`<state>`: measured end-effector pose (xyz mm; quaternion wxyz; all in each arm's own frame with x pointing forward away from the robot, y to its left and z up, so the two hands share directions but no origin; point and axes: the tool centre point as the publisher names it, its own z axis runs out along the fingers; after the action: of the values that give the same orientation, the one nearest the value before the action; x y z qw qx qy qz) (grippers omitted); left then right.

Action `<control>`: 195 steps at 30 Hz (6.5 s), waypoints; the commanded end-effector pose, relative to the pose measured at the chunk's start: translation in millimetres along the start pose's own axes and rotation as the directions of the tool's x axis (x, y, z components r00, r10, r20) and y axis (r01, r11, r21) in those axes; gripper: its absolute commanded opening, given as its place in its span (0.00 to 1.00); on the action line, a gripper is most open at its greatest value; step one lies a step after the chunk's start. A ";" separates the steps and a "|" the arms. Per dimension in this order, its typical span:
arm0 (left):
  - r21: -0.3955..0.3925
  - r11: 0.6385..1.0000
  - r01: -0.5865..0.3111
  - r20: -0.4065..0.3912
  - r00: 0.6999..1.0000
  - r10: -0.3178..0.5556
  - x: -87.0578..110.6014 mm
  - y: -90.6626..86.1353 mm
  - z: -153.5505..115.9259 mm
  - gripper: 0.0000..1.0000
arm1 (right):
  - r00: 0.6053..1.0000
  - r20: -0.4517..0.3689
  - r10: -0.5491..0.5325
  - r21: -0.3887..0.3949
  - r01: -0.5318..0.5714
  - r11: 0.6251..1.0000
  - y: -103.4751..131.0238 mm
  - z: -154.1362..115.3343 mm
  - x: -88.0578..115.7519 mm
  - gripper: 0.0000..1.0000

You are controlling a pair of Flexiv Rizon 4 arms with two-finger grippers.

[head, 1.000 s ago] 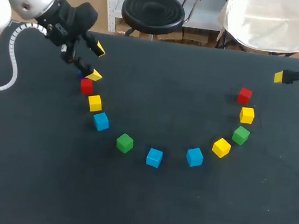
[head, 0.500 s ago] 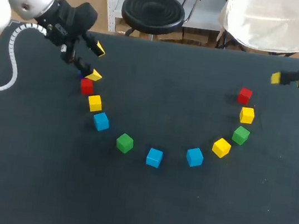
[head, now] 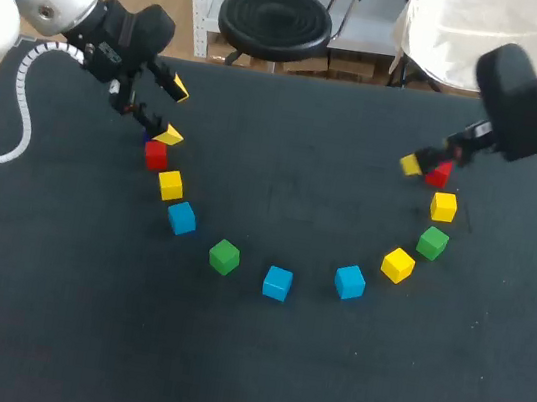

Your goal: Place the blue cubes, place green cubes on the blue cubes, place the yellow cubes on the green cubes, then place the red cubes on the yellow cubes, and place purple cube on the red cubes.

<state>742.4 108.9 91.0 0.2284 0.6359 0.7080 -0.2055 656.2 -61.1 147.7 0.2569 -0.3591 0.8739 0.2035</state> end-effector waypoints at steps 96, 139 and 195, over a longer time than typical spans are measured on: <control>-0.002 1.000 -0.001 0.000 1.000 0.001 0.3 -1.0 -0.2 1.00 | 0.830 0.161 -0.535 -0.245 0.558 0.793 164.9 106.1 96.0 1.00; -0.002 1.000 -0.001 0.000 1.000 0.001 0.3 -1.0 -0.2 1.00 | 0.862 0.182 -0.473 -0.375 0.506 0.777 166.6 143.6 76.8 1.00; -0.002 1.000 -0.001 0.000 1.000 0.001 0.3 -1.0 -0.2 1.00 | 0.857 0.092 -0.508 -0.371 0.503 0.781 149.5 166.4 77.3 1.00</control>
<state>742.3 108.8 91.0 0.2286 0.6359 0.7079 -0.2054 548.7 86.1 -1.5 0.2212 -0.6240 0.6909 0.2903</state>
